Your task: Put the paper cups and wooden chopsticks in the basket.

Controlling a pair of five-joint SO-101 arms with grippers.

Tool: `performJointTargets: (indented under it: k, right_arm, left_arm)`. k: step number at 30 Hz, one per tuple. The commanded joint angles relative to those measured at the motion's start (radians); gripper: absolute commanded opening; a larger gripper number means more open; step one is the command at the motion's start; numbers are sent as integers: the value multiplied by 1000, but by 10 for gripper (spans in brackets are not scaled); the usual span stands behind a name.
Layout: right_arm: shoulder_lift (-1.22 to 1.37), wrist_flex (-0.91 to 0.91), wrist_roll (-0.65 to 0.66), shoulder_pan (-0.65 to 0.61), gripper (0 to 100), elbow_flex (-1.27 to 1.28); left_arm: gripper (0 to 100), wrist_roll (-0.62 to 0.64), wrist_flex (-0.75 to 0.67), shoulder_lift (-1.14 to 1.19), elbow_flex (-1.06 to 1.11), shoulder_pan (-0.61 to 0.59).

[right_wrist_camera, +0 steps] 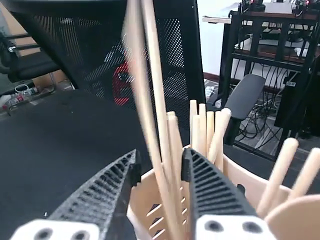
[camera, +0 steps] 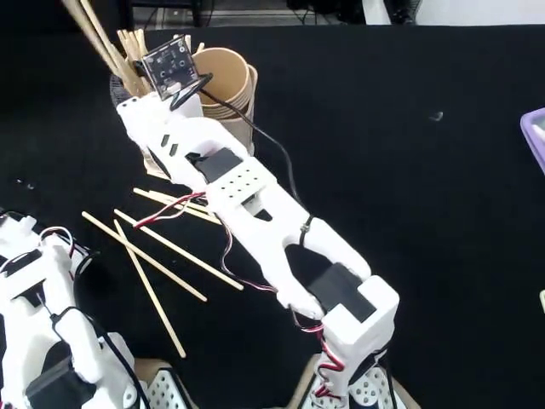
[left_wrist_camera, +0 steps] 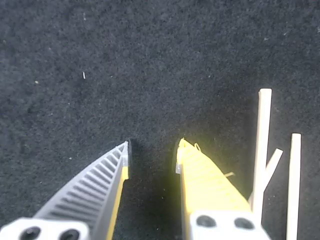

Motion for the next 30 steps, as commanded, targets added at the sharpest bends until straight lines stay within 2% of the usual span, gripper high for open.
performJointTargets:
  k: [1,8,15,19,26,30]
  right_arm:
    - [-30,20,15,-8,121,4]
    - [-124,20,15,-8,100,2]
    - [-357,69,11,-9,100,5]
    - [-545,258,12,-35,101,12]
    - [-845,798,9,-49,102,18]
    - [-966,1005,15,15,103,82]
  left_arm:
    - [166,8,-11,-29,-2,-1]
    - [166,8,-11,-29,-2,-1]
    - [166,8,-11,-29,-2,-1]
    - [166,8,-11,-29,-2,-1]
    - [166,8,-11,-29,-2,-1]
    - [166,8,-8,-29,-2,-1]
